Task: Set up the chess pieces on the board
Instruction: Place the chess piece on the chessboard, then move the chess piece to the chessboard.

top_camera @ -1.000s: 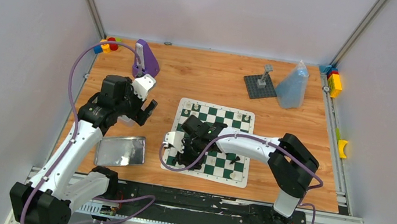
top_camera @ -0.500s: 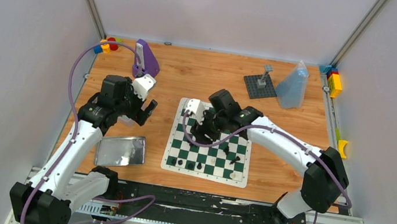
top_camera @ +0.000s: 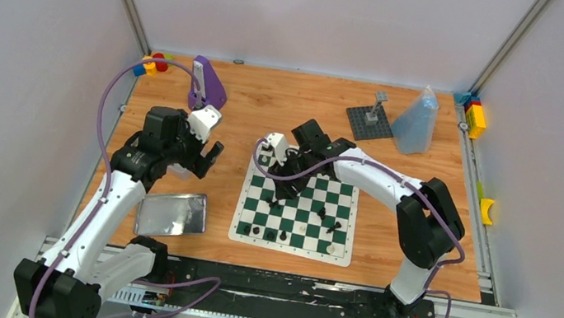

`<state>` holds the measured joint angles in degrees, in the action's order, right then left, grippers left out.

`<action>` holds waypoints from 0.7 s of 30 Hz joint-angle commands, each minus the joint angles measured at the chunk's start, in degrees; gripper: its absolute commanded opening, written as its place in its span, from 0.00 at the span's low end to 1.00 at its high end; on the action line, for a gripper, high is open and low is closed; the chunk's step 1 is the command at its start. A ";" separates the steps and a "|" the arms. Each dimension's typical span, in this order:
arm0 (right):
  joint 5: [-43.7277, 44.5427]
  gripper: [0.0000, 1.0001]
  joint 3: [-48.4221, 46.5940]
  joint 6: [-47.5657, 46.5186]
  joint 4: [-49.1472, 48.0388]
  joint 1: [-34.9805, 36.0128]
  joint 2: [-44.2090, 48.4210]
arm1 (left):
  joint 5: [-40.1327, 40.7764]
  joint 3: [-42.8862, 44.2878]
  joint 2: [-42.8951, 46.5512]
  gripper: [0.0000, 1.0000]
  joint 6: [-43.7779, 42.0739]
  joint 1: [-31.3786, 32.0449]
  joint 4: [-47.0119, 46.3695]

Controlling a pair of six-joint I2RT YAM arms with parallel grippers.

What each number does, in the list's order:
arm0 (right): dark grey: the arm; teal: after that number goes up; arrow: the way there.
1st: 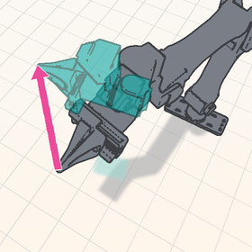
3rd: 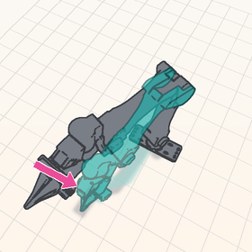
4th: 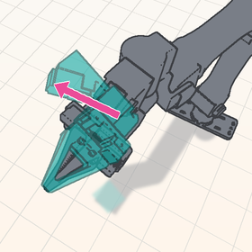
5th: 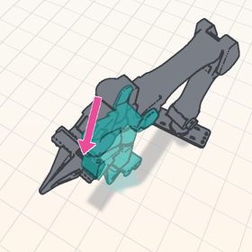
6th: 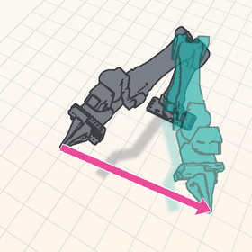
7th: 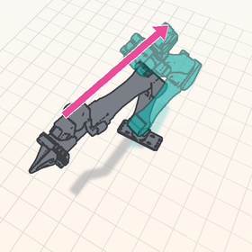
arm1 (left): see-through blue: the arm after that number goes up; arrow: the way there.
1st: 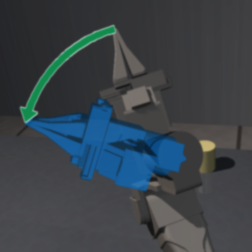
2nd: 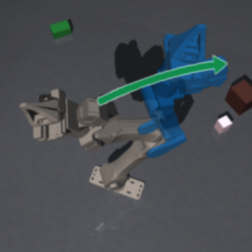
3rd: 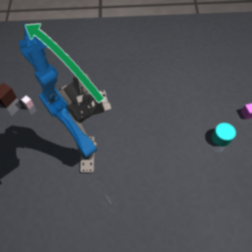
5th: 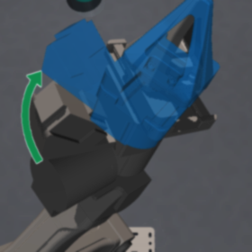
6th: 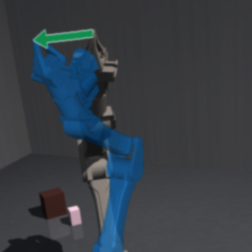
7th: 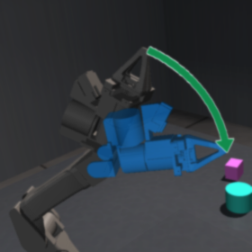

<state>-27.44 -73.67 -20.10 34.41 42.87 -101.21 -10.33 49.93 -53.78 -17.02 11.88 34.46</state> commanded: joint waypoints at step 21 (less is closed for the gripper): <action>4.39 0.36 -5.25 -0.83 -2.76 6.54 -8.60 | 5.52 0.19 0.10 1.00 1.38 -1.83 -2.73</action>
<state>-25.06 -76.58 -19.81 33.52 49.01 -109.16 -5.34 49.93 -53.84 -16.75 10.59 33.78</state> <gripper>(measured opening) 0.370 0.999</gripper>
